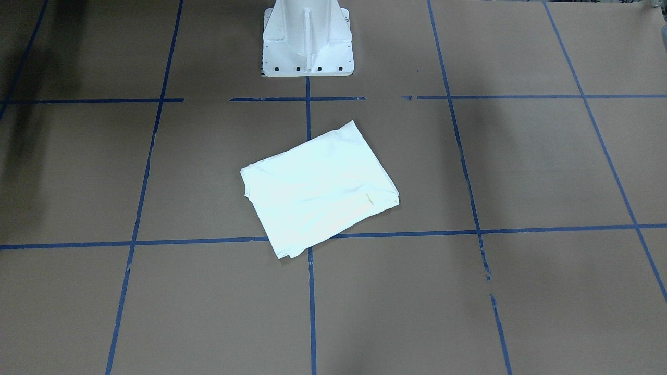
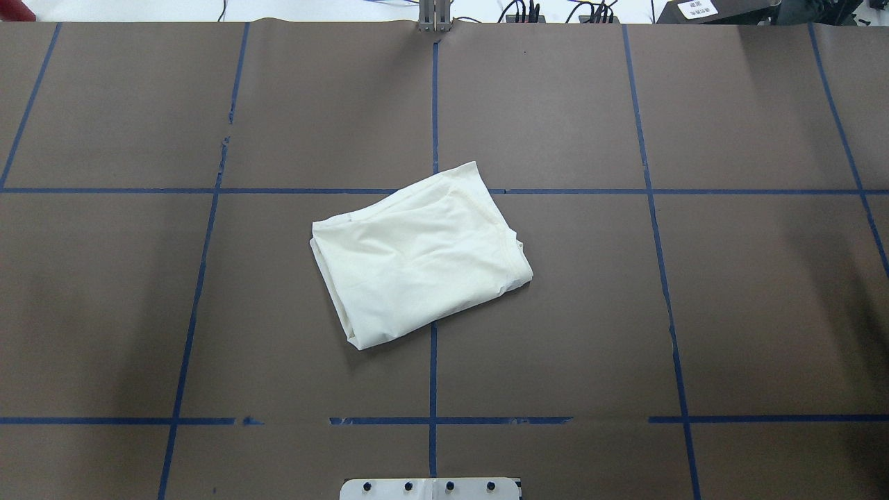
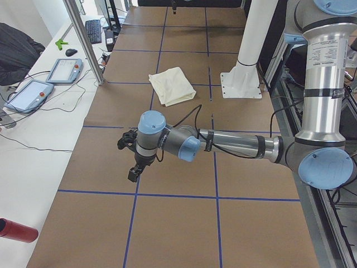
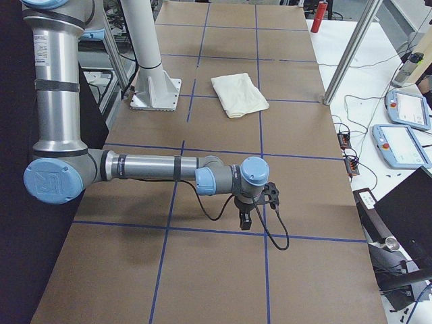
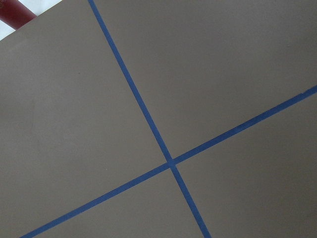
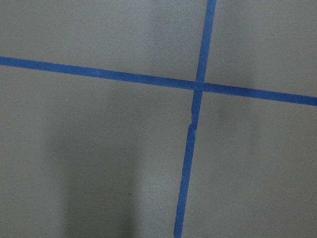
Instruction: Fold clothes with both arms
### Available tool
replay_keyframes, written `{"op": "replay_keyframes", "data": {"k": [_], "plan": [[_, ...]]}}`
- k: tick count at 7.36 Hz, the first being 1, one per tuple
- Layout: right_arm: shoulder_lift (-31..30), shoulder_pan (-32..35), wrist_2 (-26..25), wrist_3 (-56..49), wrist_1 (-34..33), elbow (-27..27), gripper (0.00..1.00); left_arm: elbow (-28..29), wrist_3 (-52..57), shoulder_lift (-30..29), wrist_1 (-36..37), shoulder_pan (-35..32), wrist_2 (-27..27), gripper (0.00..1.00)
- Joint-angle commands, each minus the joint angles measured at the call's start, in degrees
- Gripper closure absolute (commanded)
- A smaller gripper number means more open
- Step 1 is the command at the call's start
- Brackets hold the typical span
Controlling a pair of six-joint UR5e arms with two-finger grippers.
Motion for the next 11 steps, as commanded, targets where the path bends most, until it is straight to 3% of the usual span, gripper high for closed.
{"op": "replay_keyframes", "data": {"k": [1,4,7,9,11], "plan": [[-0.76,0.11,-0.12,0.48,-0.09,-0.3,0.0,1.17,-0.26,0.98,3.88,-0.06,-0.54,0.0],[-1.55,3.09,0.67,1.71,-0.09,-0.21,0.0,-1.65,0.26,0.91,12.59,-1.71,-5.99,0.0],[-2.35,6.25,0.85,1.88,-0.79,3.01,0.0,-1.65,0.35,0.46,13.58,-2.52,-6.0,0.0],[-2.18,7.06,0.94,2.06,-6.3,7.41,0.0,-1.65,0.35,0.37,13.58,-2.43,-6.0,0.0],[-2.35,7.06,1.02,2.15,-7.38,8.22,0.0,-1.65,0.35,0.37,13.58,-2.43,-6.0,0.0]]}}
